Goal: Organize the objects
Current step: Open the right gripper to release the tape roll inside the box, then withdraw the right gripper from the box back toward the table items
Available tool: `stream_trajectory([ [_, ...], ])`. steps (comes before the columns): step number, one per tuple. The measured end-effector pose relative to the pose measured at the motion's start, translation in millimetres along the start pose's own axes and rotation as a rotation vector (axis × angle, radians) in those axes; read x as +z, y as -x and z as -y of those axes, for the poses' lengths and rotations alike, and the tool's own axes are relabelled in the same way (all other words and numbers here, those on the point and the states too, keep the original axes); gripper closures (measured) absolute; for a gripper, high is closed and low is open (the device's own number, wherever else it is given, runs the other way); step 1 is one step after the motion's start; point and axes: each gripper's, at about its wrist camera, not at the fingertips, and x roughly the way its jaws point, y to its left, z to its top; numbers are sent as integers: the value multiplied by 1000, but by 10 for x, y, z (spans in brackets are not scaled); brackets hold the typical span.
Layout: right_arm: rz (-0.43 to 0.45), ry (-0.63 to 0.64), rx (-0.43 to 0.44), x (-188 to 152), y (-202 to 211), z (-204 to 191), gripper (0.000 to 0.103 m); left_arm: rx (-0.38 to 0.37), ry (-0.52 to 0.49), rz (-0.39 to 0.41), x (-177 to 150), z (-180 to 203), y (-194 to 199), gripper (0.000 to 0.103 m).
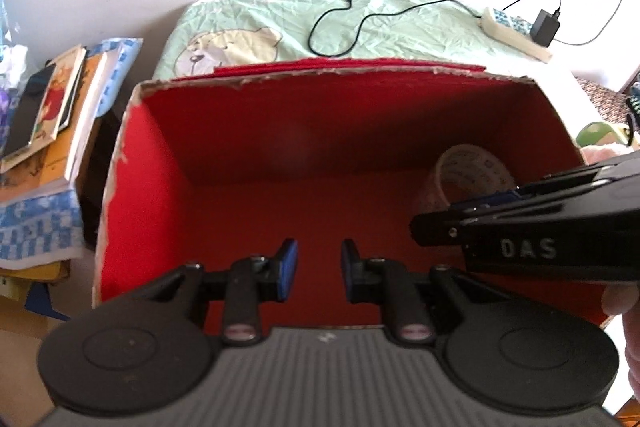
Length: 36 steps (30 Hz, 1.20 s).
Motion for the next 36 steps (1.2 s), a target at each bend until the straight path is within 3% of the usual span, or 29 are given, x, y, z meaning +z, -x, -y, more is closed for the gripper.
stream_trajectory([
  [5,12,-65,-37,-12,-19,161,81,26,12,-5,-2,2,2,83],
  [7,19,-77,-28,-23,-11,188,81,36,12,-3,-6,27,14,73],
  [13,56,-56,-10,-83,89,189,78,79,-3,18,2,163,86,65],
  [20,132,-55,11,-234,324,282,76,150,-2,37,-21,326,242,65],
  [36,266,-3,87,-720,874,362,72,289,45,100,-342,809,786,54],
])
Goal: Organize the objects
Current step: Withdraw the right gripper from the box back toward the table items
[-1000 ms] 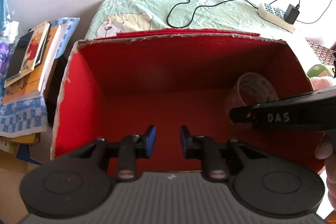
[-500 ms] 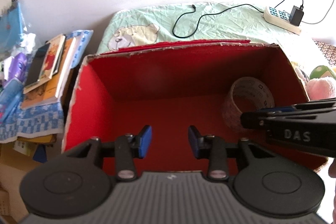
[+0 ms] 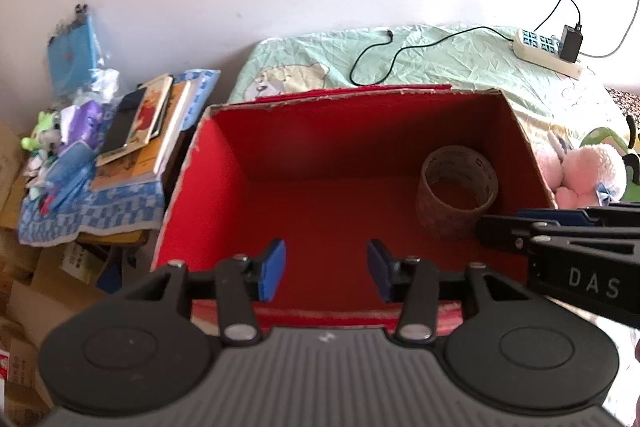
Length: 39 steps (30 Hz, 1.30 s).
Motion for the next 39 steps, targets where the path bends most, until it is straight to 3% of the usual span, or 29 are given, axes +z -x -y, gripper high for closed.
stream_trajectory([
  [13,51,57,71,-306,371,11,72,51,55,-8,-337,206,324,43],
  [29,-19,-73,125,-720,422,244,72,64,32,-83,-693,409,310,43],
  [39,-110,-146,177,-972,325,356,72,27,47,-103,-910,246,307,42],
])
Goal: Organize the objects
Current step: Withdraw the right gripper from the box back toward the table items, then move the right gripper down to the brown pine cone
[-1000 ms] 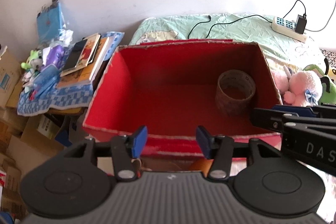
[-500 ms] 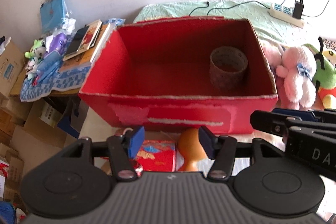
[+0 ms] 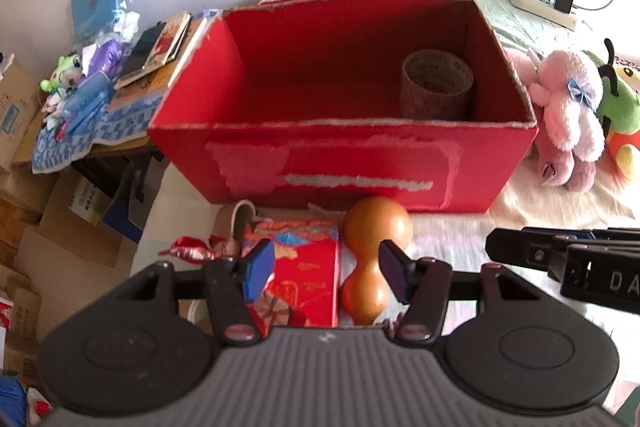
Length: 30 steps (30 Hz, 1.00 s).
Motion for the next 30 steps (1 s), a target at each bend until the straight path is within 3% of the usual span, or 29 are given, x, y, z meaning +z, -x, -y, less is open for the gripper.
stream_trajectory([
  [8,-128,-107,68,-161,-162,201,68,-116,-24,6,-329,-145,126,43],
  [17,-199,-198,177,-227,-248,287,67,-247,-97,13,-626,116,190,43],
  [24,-234,-179,211,-255,-320,196,59,-313,-89,7,-725,173,113,46],
  [30,-253,-179,210,-290,-400,192,59,-307,-83,-8,-764,215,-22,48],
])
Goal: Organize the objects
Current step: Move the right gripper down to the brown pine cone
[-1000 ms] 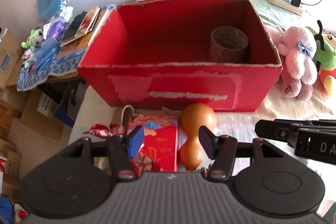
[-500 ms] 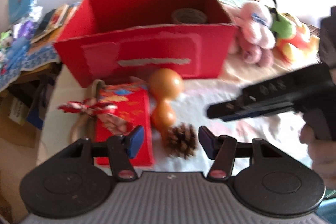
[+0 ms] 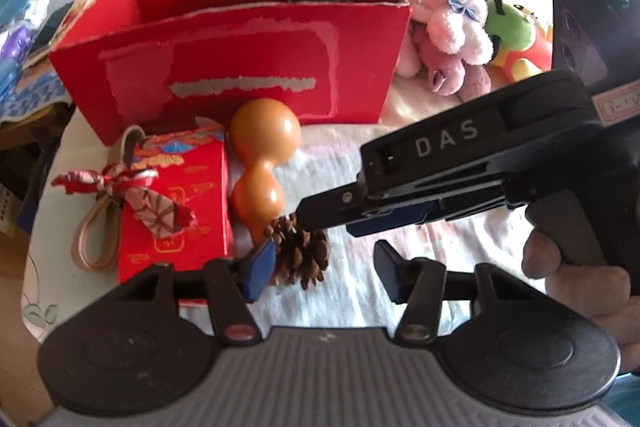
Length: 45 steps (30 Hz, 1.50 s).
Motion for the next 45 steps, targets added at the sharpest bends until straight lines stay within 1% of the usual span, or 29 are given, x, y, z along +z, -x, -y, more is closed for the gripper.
stream_trajectory([
  [4,-9,-4,0,3,-51,18,59,-8,8,-19,-30,-38,-94,48],
  [6,-13,-11,1,2,-79,32,59,-9,9,-5,-49,-41,-100,48],
  [10,-25,-32,1,-1,-108,100,59,-42,4,11,-31,-17,-90,47],
  [12,-22,-40,4,0,-83,128,60,-42,-10,7,-32,30,-104,47],
  [15,-4,-42,0,15,12,203,60,-74,-32,3,-44,105,-109,48],
  [17,1,-62,6,13,65,293,59,-70,-63,11,-53,165,-100,47],
  [20,20,-85,-12,16,135,392,56,-63,-95,27,-59,198,-46,44],
  [22,34,-94,-22,44,170,410,56,-56,-98,34,-37,140,-30,38],
  [26,48,-91,-36,89,187,413,56,-35,-80,30,15,67,-85,37],
  [29,44,-97,-25,96,159,398,56,-49,-64,17,103,71,-199,44],
  [31,49,-102,-26,102,155,402,56,-36,-63,16,155,109,-286,50],
  [35,64,-119,-5,126,187,418,56,-41,-54,15,184,61,-323,50],
  [39,71,-132,25,160,196,408,56,-53,-36,-5,165,15,-367,54],
  [42,57,-115,13,168,144,375,55,-54,-36,-22,159,3,-410,59],
  [45,38,-114,10,163,75,362,55,-58,-34,-31,166,-3,-448,60],
])
